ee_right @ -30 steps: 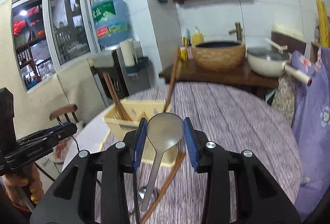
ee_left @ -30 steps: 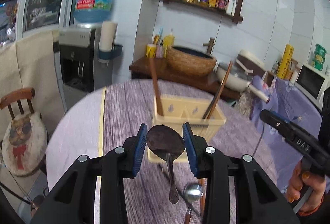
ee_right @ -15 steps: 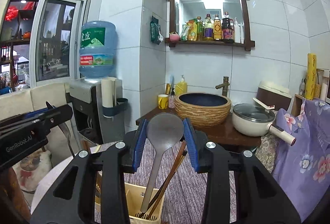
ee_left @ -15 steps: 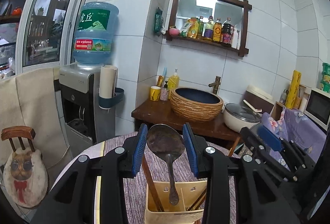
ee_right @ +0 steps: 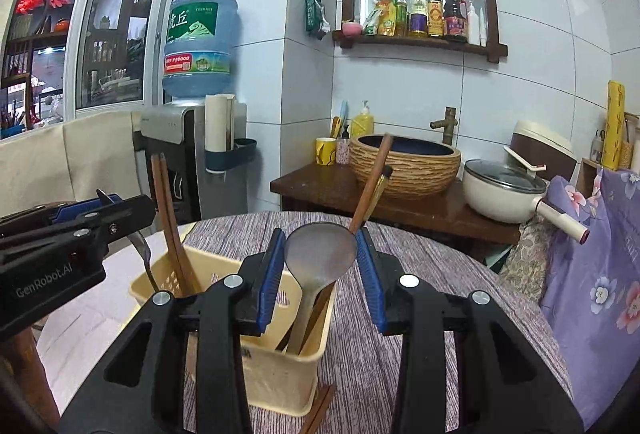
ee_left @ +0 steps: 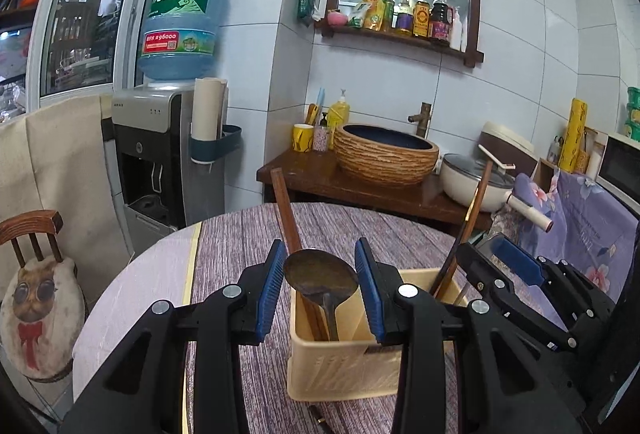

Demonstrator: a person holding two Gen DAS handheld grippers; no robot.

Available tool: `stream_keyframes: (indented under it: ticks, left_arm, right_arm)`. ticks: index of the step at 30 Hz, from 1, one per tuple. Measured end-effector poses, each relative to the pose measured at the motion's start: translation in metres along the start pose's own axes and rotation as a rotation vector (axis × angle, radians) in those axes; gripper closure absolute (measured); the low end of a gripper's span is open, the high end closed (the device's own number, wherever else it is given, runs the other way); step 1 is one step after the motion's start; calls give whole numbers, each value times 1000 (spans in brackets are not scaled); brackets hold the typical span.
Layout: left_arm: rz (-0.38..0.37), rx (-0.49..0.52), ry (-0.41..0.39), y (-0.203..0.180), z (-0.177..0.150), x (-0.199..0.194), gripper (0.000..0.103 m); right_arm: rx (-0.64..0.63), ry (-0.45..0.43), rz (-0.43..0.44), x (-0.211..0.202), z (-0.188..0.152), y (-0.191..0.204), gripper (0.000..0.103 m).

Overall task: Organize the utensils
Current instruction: 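Lower the spoons into the holder and open both tools, then move both tools down toward the black chopstick and brown chopsticks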

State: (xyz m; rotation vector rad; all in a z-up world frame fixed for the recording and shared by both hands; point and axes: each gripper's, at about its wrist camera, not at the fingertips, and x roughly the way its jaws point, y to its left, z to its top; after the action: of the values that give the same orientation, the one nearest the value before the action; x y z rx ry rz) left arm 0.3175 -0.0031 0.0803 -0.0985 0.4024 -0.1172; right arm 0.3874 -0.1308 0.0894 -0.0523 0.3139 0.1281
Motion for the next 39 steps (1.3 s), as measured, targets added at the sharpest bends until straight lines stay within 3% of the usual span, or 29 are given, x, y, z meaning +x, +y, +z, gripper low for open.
stream_keyframes:
  ticks: [6,9,13,16,20,29,35,39]
  left_arm:
    - [-15,18,20,3,-13,-2,66]
    - [-18,23,17,4,-15,-8,63]
    - [-28,5,-12,8,-15,-25,50]
    - [-32,-23,-21,13,-20,-40,41]
    - [-31,-47,31,18,-36,-48,36]
    - [-29,-115,219,39,-90,-52,37]
    - [-47,-101,323,35,-125,-46,49]
    - [-56,-108,375,34,-139,-40,55]
  right_arm:
    - [-7,29,17,-2,-17,0,63]
    - [7,30,25,-8,-20,-2,55]
    - [33,17,44,-28,-21,-8,53]
    - [65,30,77,-45,-25,-16,43]
    - [65,75,89,-64,-37,-20,42]
    - [134,287,107,-80,-95,-35,42]
    - [163,425,175,-79,-139,-34,42]
    - [152,467,190,-81,-158,-27,42]
